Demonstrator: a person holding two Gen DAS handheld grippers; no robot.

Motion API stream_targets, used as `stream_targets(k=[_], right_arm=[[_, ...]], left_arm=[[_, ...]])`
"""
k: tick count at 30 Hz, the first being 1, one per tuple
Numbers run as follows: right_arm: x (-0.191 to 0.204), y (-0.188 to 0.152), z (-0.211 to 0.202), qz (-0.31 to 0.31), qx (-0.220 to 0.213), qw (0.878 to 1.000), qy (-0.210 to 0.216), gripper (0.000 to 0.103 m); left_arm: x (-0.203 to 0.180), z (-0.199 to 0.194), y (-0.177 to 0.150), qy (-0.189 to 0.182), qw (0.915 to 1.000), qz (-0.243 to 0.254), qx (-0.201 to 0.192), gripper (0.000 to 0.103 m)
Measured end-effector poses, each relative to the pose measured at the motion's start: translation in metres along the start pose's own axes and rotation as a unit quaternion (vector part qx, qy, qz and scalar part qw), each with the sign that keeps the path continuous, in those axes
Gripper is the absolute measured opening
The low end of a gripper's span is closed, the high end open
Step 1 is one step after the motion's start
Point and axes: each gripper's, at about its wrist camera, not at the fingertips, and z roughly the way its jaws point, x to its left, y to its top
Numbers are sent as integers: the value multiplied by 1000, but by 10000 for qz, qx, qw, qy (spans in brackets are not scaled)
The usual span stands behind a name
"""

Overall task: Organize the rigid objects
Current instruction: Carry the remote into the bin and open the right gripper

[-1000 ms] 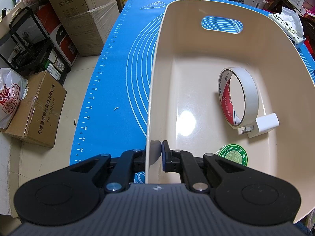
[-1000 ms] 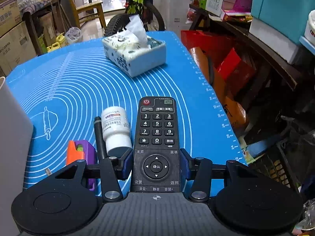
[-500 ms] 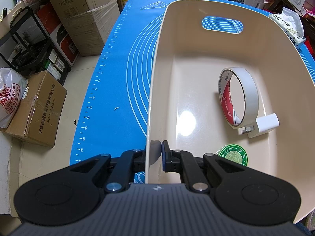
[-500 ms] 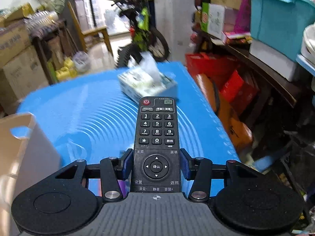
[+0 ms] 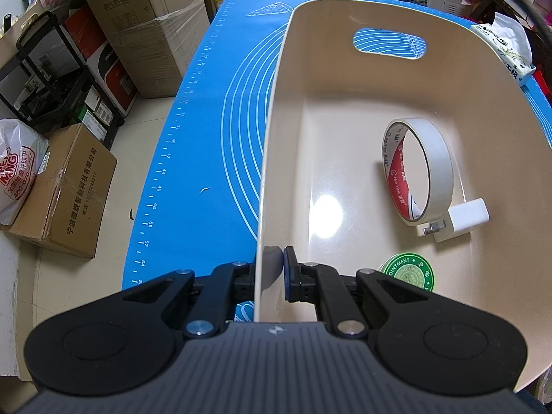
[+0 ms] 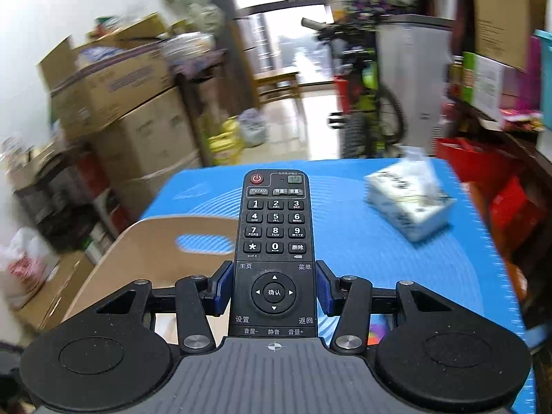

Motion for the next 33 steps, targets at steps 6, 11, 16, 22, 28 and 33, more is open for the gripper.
stream_targets(k=[6, 11, 16, 22, 28, 33], right_arm=[[46, -18, 11, -511, 323, 9975, 370, 54], [76, -36, 19, -870, 588, 9925, 618, 54], [101, -52, 25, -1294, 884, 9846, 780, 54], [109, -65, 38, -1540, 1383, 9751, 792, 54], [114, -73, 45, -1709, 1673, 9674, 830, 55], [103, -66, 42, -1523, 1562, 9710, 978, 62]], left_arm=[[0, 0, 0, -9, 10000, 3, 0, 10], [0, 0, 0, -28, 10000, 3, 0, 10], [-1, 0, 0, -28, 10000, 14, -4, 10], [-1, 0, 0, -25, 10000, 13, -5, 10], [-1, 1, 0, -24, 10000, 12, -1, 10], [-1, 1, 1, -20, 10000, 11, 1, 10]])
